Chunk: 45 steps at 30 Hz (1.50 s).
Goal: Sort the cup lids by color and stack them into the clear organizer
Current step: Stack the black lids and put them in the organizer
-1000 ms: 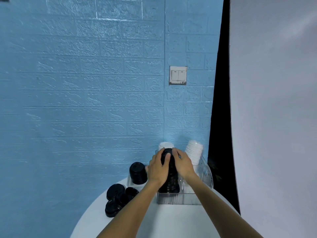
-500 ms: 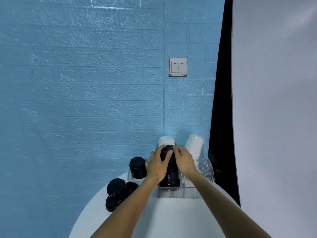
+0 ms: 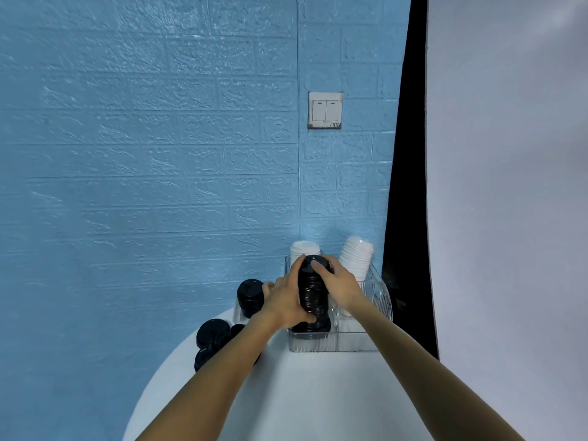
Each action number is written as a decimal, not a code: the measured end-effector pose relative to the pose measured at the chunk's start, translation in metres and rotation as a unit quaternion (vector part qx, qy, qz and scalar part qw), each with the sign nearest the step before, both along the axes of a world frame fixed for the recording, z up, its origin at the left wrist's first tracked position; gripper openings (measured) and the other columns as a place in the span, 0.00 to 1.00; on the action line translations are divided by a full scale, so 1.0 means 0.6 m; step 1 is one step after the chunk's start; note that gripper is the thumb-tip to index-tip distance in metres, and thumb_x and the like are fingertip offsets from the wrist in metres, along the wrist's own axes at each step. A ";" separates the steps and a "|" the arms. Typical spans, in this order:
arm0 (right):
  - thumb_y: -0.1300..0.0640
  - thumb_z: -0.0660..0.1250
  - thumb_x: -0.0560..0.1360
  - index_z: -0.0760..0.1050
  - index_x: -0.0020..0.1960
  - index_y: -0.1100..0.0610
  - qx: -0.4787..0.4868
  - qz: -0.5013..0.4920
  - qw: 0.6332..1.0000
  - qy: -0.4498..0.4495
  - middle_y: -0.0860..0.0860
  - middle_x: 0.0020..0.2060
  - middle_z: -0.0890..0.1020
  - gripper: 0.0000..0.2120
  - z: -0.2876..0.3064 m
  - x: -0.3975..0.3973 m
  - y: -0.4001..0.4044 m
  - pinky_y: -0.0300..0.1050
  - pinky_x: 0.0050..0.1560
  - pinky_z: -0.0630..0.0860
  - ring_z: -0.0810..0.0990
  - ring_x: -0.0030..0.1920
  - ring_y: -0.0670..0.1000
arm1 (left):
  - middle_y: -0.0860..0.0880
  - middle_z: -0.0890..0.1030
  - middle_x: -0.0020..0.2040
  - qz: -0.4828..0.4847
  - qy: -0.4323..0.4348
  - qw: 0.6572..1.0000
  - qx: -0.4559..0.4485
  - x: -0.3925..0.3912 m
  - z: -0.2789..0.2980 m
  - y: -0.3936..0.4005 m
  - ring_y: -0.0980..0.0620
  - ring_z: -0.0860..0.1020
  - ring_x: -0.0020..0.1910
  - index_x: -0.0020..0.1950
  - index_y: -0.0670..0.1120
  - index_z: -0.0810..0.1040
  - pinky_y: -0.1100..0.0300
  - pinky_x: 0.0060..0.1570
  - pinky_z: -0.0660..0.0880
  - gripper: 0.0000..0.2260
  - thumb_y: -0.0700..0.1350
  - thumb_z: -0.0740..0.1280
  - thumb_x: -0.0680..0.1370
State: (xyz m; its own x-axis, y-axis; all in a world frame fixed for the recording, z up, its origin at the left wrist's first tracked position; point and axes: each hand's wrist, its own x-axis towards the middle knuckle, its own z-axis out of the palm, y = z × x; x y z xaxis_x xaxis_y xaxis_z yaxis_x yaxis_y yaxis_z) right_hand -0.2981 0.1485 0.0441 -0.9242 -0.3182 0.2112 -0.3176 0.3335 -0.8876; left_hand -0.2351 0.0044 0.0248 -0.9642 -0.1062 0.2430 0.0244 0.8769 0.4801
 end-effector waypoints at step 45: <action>0.27 0.79 0.48 0.68 0.58 0.36 0.024 -0.010 1.000 -0.010 0.43 0.54 0.80 0.43 -0.038 -0.037 -0.010 0.56 0.62 0.78 0.80 0.57 0.48 | 0.44 0.54 0.81 0.066 -0.072 0.988 -0.122 -0.009 -0.028 -0.020 0.41 0.49 0.80 0.78 0.55 0.27 0.43 0.77 0.47 0.68 0.62 0.80 0.62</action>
State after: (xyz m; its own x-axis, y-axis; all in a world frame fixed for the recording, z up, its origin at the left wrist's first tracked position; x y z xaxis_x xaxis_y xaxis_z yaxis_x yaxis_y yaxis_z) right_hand -0.3201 0.1424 0.0212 -0.9345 -0.3086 0.1776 -0.2926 0.3812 -0.8770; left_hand -0.2407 -0.0079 0.0082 -0.9721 -0.1894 0.1380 -0.1518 0.9576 0.2447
